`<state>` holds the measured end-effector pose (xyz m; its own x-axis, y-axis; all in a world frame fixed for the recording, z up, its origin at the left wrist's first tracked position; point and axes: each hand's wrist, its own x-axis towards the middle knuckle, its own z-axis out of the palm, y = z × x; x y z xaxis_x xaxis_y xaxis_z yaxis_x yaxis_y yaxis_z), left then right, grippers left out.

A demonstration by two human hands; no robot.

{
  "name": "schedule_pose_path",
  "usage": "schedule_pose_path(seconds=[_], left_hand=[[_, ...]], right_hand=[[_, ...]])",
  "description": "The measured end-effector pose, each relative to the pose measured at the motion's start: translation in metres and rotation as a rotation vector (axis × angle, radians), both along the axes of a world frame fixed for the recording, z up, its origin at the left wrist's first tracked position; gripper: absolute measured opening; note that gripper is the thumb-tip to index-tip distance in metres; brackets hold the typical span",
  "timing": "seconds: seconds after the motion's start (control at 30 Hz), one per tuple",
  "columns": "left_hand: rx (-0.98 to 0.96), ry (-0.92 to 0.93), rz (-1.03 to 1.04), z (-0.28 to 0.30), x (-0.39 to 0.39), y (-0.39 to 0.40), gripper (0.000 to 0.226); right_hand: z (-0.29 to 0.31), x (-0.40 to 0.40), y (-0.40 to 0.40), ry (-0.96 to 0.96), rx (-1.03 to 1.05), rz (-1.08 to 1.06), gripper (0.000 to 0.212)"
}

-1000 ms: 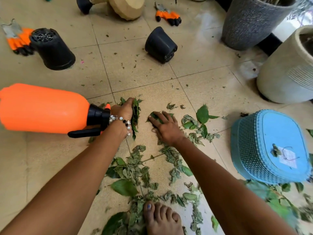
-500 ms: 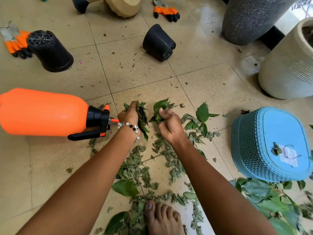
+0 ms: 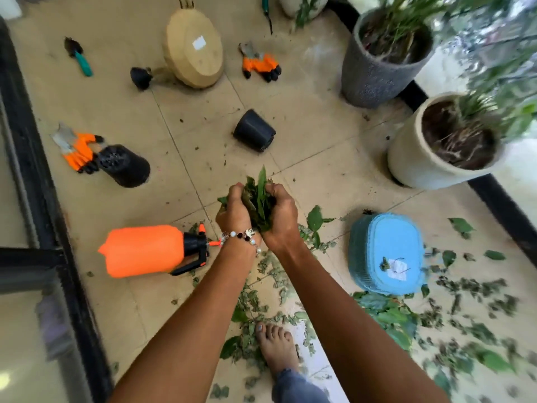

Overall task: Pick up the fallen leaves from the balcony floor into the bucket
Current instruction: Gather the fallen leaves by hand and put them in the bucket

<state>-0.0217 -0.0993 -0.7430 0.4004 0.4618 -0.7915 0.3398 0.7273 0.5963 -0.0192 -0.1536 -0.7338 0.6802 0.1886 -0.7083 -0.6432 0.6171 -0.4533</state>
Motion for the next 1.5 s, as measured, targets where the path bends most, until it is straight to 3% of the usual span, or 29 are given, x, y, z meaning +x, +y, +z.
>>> schedule_pose_path(seconds=[0.33,0.47,0.63,0.87,0.97,1.1,1.17,1.23,1.33,1.5], left_hand=[[-0.115,-0.028,-0.134,0.292,0.008,-0.056,0.015],[-0.156,-0.090,-0.208,0.368,-0.001,-0.079,0.031],[-0.229,-0.154,-0.411,0.430,-0.030,-0.113,0.017],[-0.288,-0.202,-0.803,0.480,-0.125,-0.148,0.023],[-0.288,-0.216,-0.972,0.493,-0.183,-0.157,0.018],[-0.343,-0.159,-1.270,0.500,-0.285,-0.173,0.016],[-0.377,-0.104,-1.420,0.492,-0.339,-0.179,0.014],[-0.393,-0.055,-1.582,0.481,-0.387,-0.179,0.029],[-0.312,0.025,-1.748,0.461,-0.468,-0.176,0.011],[-0.189,0.145,-1.970,0.424,-0.586,-0.161,0.030]], right_hand=[[0.277,-0.002,-0.055,-0.012,-0.049,-0.249,0.033],[0.355,-0.014,-0.078,-0.041,-0.025,-0.381,0.020],[0.415,-0.053,-0.108,-0.083,-0.004,-0.577,0.021],[0.471,-0.167,-0.134,-0.170,-0.091,-0.967,0.035],[0.478,-0.232,-0.134,-0.167,-0.185,-1.134,0.018],[0.474,-0.337,-0.137,-0.141,-0.189,-1.427,0.016],[0.471,-0.398,-0.135,-0.123,-0.180,-1.572,0.019],[0.466,-0.451,-0.129,-0.100,-0.137,-1.698,0.021],[0.444,-0.529,-0.110,-0.009,-0.095,-1.947,0.016],[0.404,-0.639,-0.077,0.026,0.074,-2.300,0.019]])
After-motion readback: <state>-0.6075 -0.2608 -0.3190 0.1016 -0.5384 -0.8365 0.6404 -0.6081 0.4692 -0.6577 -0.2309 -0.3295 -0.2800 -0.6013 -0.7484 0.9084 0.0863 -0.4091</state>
